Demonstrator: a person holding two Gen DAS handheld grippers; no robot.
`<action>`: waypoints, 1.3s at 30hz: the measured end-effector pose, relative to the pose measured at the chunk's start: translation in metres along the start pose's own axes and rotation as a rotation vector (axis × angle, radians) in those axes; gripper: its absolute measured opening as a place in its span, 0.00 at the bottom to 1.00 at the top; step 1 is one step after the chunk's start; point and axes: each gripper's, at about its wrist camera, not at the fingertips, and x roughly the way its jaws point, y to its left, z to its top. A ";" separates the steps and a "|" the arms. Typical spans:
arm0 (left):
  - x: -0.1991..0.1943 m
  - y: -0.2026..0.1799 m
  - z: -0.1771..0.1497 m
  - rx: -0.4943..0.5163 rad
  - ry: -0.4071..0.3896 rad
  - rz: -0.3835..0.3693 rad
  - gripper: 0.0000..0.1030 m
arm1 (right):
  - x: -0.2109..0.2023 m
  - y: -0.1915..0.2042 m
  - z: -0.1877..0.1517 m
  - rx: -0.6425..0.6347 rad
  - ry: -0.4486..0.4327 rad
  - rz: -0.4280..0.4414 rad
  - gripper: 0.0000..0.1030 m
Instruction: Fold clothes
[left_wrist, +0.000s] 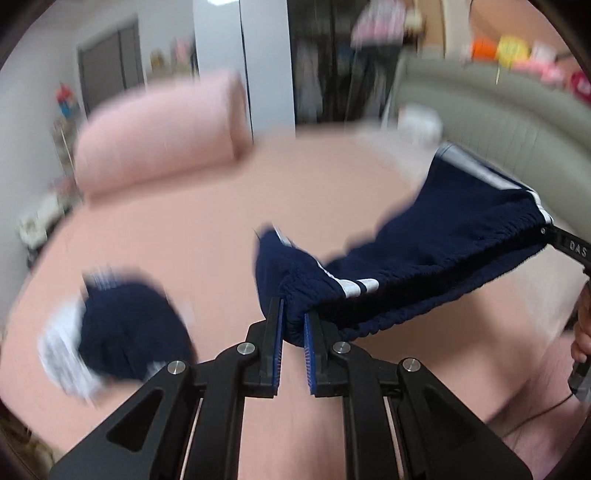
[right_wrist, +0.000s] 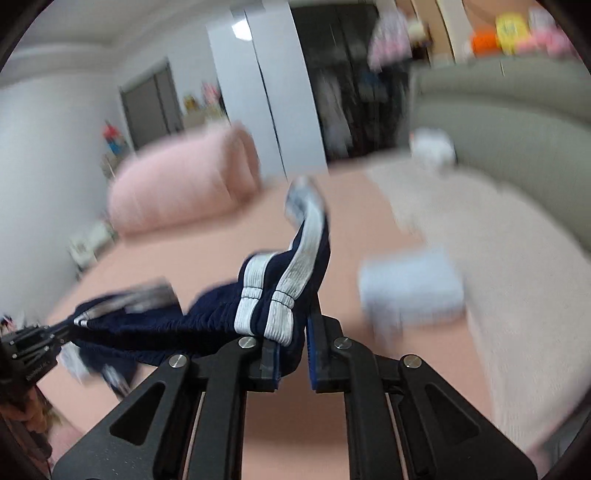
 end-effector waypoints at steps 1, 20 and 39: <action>0.020 -0.006 -0.019 0.010 0.067 -0.003 0.11 | 0.021 -0.007 -0.028 0.009 0.078 -0.025 0.07; 0.059 -0.011 -0.071 0.022 0.125 -0.081 0.47 | 0.078 0.007 -0.150 -0.218 0.377 -0.188 0.31; 0.112 -0.064 -0.056 0.183 0.123 -0.044 0.27 | 0.131 0.065 -0.136 -0.492 0.408 -0.017 0.39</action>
